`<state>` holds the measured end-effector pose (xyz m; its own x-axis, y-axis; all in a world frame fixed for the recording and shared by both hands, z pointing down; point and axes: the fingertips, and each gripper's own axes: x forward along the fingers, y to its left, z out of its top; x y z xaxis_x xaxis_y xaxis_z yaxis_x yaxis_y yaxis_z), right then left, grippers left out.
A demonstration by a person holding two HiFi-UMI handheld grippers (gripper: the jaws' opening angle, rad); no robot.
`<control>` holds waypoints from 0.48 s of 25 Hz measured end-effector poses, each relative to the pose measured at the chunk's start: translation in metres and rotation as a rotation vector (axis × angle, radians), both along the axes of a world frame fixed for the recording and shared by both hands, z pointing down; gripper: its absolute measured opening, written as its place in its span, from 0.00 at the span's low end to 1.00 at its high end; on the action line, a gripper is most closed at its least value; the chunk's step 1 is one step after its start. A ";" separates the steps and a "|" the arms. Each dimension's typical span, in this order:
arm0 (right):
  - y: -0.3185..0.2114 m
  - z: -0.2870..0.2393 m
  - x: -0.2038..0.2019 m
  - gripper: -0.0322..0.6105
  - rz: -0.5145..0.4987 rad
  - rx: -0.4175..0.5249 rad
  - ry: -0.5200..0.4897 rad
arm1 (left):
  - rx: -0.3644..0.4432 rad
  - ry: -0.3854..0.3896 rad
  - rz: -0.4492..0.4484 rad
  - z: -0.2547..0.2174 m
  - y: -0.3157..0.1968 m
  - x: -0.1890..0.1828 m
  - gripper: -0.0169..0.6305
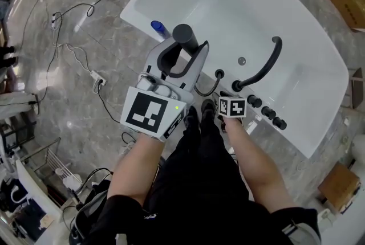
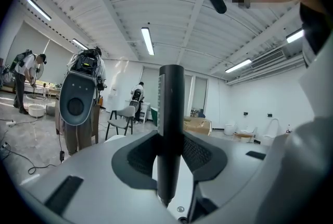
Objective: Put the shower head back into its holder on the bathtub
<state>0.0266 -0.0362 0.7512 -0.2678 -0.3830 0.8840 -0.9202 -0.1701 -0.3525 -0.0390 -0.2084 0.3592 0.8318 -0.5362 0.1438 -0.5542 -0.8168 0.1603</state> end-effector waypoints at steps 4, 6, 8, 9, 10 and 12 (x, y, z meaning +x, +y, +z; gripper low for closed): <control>0.015 -0.011 -0.019 0.30 0.011 -0.034 -0.066 | 0.025 0.024 0.010 -0.035 -0.001 0.002 0.24; 0.021 -0.025 -0.030 0.30 0.009 -0.036 -0.087 | 0.051 0.034 0.019 -0.059 0.004 0.002 0.24; 0.023 -0.041 -0.036 0.29 -0.003 -0.025 -0.085 | 0.078 0.052 0.032 -0.086 0.012 0.001 0.24; 0.023 -0.050 -0.038 0.29 -0.014 -0.013 -0.076 | 0.088 0.063 0.041 -0.099 0.016 0.000 0.24; 0.023 -0.060 -0.040 0.29 -0.024 0.004 -0.064 | 0.094 0.074 0.050 -0.110 0.021 -0.002 0.24; 0.020 -0.085 -0.039 0.28 -0.035 0.052 -0.040 | 0.096 0.096 0.066 -0.128 0.031 -0.007 0.24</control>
